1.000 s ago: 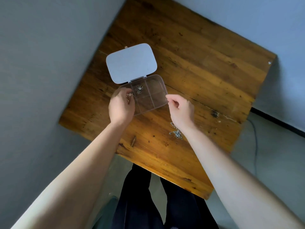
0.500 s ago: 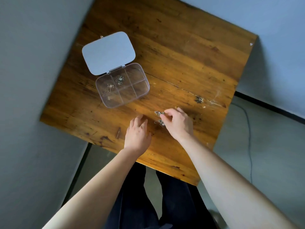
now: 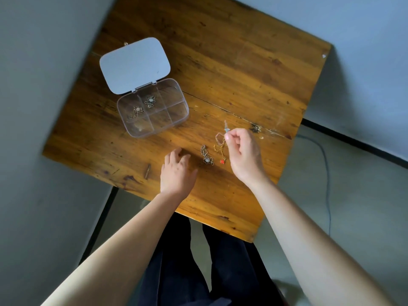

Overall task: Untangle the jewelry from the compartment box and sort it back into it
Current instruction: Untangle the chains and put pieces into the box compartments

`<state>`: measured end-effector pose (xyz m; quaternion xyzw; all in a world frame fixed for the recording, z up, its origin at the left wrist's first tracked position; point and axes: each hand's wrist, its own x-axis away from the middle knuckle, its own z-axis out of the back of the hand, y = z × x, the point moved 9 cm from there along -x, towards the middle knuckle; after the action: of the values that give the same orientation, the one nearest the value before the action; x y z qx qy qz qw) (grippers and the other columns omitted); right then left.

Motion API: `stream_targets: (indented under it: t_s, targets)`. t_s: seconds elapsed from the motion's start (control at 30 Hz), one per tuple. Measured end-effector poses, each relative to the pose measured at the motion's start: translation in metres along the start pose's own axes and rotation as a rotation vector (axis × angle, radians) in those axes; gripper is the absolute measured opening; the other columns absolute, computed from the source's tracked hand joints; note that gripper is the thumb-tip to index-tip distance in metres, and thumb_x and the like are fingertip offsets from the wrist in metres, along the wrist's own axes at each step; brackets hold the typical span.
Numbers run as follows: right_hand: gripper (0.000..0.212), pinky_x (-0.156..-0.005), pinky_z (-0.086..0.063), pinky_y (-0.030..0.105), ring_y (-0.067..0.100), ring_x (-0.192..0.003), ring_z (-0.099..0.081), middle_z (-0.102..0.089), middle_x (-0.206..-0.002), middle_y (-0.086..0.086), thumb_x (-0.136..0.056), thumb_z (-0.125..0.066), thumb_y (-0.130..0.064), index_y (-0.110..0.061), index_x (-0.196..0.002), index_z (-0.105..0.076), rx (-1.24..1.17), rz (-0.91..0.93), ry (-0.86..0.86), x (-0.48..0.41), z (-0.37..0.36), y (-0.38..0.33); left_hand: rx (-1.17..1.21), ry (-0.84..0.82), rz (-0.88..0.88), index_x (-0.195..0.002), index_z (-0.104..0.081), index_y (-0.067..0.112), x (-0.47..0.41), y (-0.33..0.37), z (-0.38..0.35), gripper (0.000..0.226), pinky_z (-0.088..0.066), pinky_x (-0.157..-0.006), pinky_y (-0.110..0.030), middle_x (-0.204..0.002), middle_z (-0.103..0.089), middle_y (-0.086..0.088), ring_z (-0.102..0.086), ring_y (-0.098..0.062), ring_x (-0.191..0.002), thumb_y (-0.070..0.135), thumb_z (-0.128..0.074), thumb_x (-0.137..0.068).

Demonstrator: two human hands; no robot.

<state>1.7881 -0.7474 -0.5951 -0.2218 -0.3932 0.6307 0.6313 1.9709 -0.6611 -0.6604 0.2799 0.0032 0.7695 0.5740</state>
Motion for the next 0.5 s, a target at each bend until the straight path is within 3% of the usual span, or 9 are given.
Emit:
stream_targets:
  t_s: [0.1,0.23,0.33,0.43,0.5]
  targets:
    - [0.016,-0.081,-0.057,0.045,0.02,-0.098,-0.067,-0.068,-0.109,0.008,-0.104,-0.051,-0.018,-0.005,-0.111,-0.057,-0.091,0.016,0.083,0.013,0.028,-0.004,0.004,0.037,0.01,-0.128,-0.06,0.018,-0.005,0.013,-0.003,0.057,-0.043,-0.095,-0.042,-0.126,-0.049,-0.01,-0.044,-0.031,-0.116,0.052,-0.068,-0.083]
    - [0.015,-0.071,-0.06,0.032,0.009,-0.088,-0.069,-0.069,-0.098,0.002,-0.105,-0.048,-0.015,-0.002,-0.107,-0.055,-0.126,0.055,0.164,0.025,0.053,-0.006,0.031,0.046,0.017,-0.122,-0.061,0.016,-0.013,0.031,-0.007,0.066,-0.047,-0.088,-0.042,-0.115,-0.052,-0.009,-0.048,-0.031,-0.107,0.062,-0.071,-0.076]
    - [0.013,-0.071,-0.06,0.028,0.008,-0.085,-0.07,-0.069,-0.092,-0.003,-0.104,-0.052,-0.018,-0.006,-0.105,-0.057,-0.19,0.031,0.165,0.029,0.055,-0.001,0.086,0.028,0.004,-0.12,-0.064,0.012,-0.018,0.039,-0.012,0.053,-0.047,-0.084,-0.04,-0.112,-0.054,-0.011,-0.05,-0.031,-0.106,0.046,-0.075,-0.081]
    - [0.007,-0.075,-0.06,0.034,0.011,-0.084,-0.072,-0.071,-0.089,-0.007,-0.1,-0.06,-0.018,-0.013,-0.104,-0.062,-0.258,-0.042,0.107,0.033,0.043,0.011,0.173,-0.016,-0.036,-0.104,-0.072,0.007,-0.018,0.048,-0.017,0.024,-0.046,-0.074,-0.037,-0.105,-0.059,-0.013,-0.058,-0.034,-0.097,0.025,-0.07,-0.089]
    - [0.006,-0.077,-0.06,0.038,0.01,-0.083,-0.072,-0.073,-0.088,-0.008,-0.097,-0.064,-0.018,-0.018,-0.104,-0.065,-0.278,-0.118,0.053,0.037,0.029,0.023,0.208,-0.039,-0.018,-0.1,-0.072,0.005,-0.015,0.048,-0.019,0.019,-0.047,-0.073,-0.038,-0.103,-0.06,-0.014,-0.061,-0.036,-0.089,0.02,-0.065,-0.093]
